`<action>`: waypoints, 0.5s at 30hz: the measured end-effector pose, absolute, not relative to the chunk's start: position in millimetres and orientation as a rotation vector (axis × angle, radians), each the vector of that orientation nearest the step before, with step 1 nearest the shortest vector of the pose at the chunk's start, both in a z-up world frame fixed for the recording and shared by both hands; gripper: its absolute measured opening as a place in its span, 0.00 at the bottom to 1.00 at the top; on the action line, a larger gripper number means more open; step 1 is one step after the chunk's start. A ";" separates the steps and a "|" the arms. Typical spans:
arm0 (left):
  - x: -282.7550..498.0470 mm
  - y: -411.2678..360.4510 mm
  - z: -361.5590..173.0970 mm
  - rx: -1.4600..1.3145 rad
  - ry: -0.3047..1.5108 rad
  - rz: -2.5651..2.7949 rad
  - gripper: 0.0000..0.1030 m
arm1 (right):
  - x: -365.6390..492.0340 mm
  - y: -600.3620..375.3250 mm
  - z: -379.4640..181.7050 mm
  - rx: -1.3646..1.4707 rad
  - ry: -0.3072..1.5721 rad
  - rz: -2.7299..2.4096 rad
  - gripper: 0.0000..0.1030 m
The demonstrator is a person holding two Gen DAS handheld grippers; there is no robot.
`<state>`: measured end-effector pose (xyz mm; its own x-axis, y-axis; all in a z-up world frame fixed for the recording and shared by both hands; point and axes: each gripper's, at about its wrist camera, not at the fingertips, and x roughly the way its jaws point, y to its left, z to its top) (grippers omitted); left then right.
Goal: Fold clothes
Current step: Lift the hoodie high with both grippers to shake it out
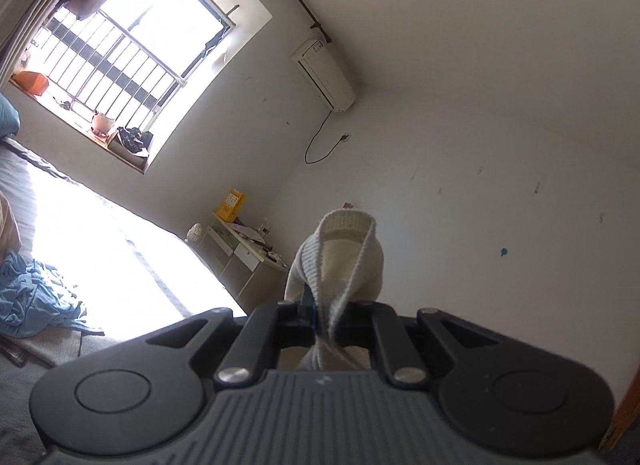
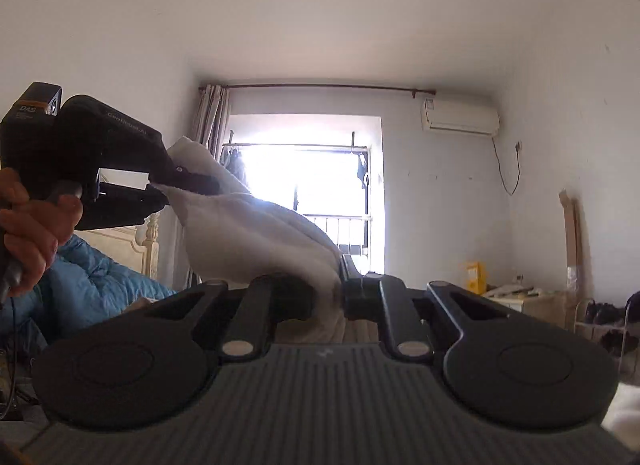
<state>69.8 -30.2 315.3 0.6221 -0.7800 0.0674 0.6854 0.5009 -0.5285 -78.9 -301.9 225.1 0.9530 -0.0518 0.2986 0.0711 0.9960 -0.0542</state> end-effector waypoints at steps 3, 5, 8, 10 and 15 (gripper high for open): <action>50.0 -36.3 334.5 -0.546 0.103 -0.861 0.08 | -88.5 -311.6 262.2 -0.145 -0.358 -0.061 0.11; 38.5 -40.1 345.3 -0.547 0.055 -0.838 0.08 | -94.2 -314.9 280.8 -0.192 -0.373 -0.048 0.11; 27.4 -45.2 354.7 -0.555 0.015 -0.804 0.08 | -101.7 -319.0 293.1 -0.233 -0.353 -0.006 0.10; 19.9 -48.3 358.1 -0.552 -0.004 -0.789 0.08 | -107.7 -322.3 294.9 -0.251 -0.332 0.017 0.10; 0.7 -53.9 363.5 -0.547 -0.033 -0.788 0.08 | -124.7 -318.0 293.5 -0.297 -0.342 0.020 0.10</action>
<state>0.7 -53.9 363.5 0.7123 -0.6640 0.2274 0.6806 0.5744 -0.4548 -124.7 -318.0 293.5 0.9421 0.0697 0.3279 0.0302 0.9565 -0.2902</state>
